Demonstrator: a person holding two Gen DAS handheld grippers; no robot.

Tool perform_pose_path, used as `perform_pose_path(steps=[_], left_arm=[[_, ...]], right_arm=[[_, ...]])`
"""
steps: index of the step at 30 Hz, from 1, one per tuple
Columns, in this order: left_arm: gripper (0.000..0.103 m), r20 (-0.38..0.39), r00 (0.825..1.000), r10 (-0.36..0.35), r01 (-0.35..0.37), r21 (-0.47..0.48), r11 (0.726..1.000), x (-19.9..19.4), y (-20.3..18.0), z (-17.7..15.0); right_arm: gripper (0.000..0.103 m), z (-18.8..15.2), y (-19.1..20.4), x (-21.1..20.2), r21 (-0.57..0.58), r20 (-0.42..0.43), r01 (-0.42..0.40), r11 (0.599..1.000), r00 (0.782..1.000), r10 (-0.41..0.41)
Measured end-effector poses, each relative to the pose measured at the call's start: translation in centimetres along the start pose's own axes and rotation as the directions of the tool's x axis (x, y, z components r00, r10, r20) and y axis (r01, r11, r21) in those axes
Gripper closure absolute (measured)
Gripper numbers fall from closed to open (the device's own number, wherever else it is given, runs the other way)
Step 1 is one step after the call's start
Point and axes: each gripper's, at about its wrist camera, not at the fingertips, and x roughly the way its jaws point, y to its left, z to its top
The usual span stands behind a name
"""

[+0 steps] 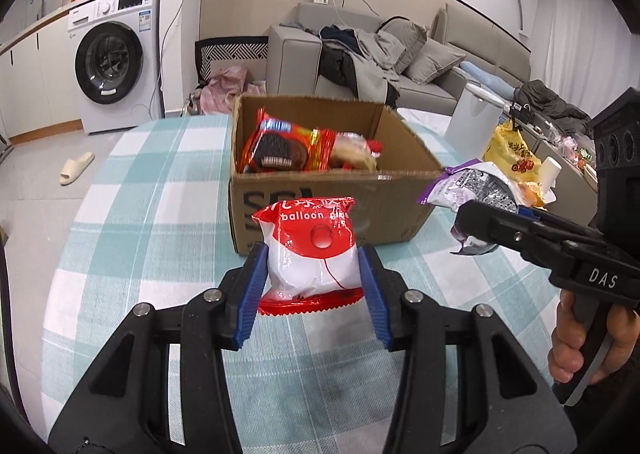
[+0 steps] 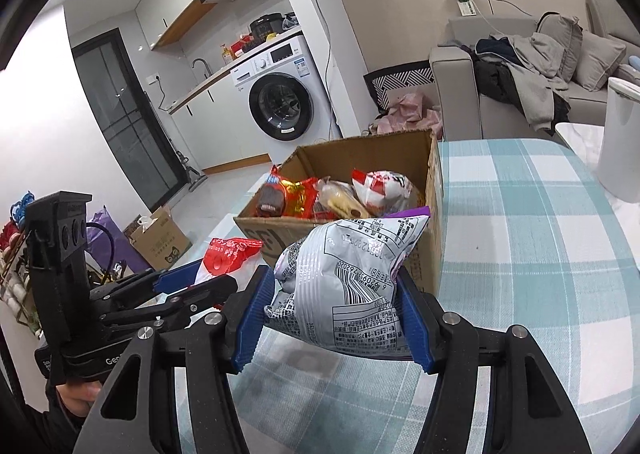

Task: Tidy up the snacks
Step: 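Carry the balloon pack with the left gripper while the right gripper carries the silver bag over the box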

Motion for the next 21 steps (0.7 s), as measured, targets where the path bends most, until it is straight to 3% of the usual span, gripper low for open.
perform_pose_path(steps=[21], left_arm=[[0.06, 0.056, 0.998, 0.001, -0.002, 0.019, 1.0, 0.7, -0.2, 6.7]], right_arm=[[0.042, 5.3, 0.3, 1.5, -0.014, 0.04, 0.023, 1.0, 0.999, -0.022]])
